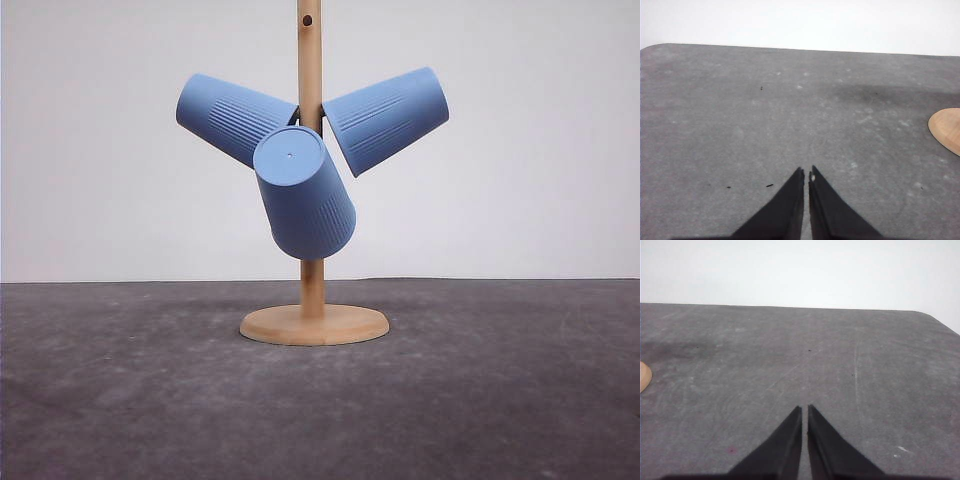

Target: Place three cups

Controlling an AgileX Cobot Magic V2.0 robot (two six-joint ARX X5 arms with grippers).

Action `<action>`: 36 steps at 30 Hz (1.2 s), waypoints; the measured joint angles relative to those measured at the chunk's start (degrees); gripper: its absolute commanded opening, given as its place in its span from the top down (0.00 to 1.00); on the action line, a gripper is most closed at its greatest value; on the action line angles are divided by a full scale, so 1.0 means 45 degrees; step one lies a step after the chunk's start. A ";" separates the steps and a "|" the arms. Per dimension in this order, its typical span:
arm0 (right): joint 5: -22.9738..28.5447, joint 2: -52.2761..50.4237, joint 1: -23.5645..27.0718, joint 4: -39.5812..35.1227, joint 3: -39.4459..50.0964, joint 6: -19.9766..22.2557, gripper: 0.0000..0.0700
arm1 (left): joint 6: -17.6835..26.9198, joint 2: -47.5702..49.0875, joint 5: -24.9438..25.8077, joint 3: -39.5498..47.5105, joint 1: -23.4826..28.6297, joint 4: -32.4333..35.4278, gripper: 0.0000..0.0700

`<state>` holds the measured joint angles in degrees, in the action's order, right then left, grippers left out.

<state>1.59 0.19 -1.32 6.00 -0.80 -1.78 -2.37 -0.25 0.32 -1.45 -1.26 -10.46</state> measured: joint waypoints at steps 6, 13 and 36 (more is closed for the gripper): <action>0.0000 0.0000 0.0000 0.0000 0.0000 0.0000 0.98 | 0.0000 0.0000 0.0000 0.0000 0.0000 0.0000 1.00; 0.0004 0.0000 0.0000 0.0000 0.0000 0.0000 0.98 | 0.0000 0.0000 0.0000 0.0000 0.0000 0.0000 1.00; 0.0000 0.0000 0.0000 0.0000 0.0000 0.0000 0.98 | 0.0000 0.0000 0.0000 0.0000 0.0000 0.0000 1.00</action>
<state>1.58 0.19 -1.32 6.00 -0.80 -1.78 -2.37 -0.25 0.32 -1.45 -1.26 -10.46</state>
